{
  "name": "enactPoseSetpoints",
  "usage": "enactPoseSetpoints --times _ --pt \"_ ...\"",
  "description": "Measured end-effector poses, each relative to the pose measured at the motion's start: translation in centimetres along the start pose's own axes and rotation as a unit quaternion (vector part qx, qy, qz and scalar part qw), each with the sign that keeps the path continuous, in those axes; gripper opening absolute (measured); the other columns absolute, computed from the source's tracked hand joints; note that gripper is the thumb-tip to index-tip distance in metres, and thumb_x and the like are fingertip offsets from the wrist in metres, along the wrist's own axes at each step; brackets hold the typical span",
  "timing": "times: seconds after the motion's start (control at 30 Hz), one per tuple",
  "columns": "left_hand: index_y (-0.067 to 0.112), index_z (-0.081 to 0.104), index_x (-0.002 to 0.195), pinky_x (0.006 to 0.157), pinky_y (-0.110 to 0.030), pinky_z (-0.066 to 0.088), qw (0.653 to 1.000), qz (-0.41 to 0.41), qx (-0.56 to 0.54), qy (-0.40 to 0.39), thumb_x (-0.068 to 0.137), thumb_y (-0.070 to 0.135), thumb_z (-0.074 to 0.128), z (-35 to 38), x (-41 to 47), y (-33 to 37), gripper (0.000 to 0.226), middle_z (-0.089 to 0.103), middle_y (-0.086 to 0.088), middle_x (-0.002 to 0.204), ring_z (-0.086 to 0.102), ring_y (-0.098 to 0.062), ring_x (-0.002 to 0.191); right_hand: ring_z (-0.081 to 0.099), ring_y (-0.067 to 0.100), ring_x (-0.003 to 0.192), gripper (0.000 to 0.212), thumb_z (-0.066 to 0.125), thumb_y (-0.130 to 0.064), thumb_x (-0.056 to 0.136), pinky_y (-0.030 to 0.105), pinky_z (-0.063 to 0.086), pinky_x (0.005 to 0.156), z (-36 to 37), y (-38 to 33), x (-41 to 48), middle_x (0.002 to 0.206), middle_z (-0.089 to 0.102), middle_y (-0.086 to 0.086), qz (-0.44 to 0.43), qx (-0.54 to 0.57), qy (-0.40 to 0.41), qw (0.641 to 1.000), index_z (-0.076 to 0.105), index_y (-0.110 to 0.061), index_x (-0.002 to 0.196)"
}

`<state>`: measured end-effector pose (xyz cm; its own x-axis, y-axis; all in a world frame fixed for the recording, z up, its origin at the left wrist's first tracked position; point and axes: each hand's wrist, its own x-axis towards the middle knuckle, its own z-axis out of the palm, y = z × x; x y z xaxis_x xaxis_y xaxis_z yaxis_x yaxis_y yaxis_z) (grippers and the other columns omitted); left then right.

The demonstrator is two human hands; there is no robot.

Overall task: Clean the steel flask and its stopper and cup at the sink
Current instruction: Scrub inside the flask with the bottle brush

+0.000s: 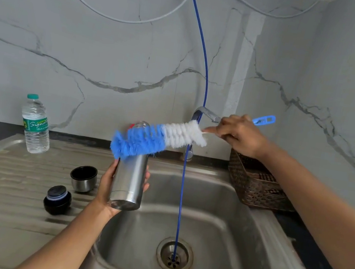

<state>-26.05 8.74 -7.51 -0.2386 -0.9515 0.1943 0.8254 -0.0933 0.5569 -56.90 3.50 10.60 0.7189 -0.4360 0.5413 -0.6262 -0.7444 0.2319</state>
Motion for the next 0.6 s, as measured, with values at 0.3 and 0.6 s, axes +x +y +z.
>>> enactPoseSetpoints --times 0.3,0.6 --pt "-0.003 0.033 0.145 0.115 -0.047 0.023 0.989 0.027 0.039 -0.143 0.101 0.044 0.032 -0.3 -0.5 -0.3 0.064 0.039 -0.025 0.146 0.038 -0.038 0.135 0.055 0.015 0.079 0.047 0.053 -0.002 0.077 0.031 0.037 0.07 1.0 -0.4 -4.6 0.077 0.059 -0.005 0.007 0.062 -0.002 0.998 0.065 -0.035 0.108" --pt "-0.002 0.034 0.145 0.11 -0.046 0.034 0.999 -0.019 0.036 -0.025 0.098 0.045 0.036 -0.3 -0.7 -0.2 0.066 0.046 -0.025 0.14 0.047 -0.038 0.128 0.053 0.013 0.078 0.047 0.055 -0.003 0.083 0.035 0.035 0.074 0.5 0.8 -2.1 0.076 0.057 -0.009 0.041 0.064 -0.015 0.997 0.066 -0.033 0.116"
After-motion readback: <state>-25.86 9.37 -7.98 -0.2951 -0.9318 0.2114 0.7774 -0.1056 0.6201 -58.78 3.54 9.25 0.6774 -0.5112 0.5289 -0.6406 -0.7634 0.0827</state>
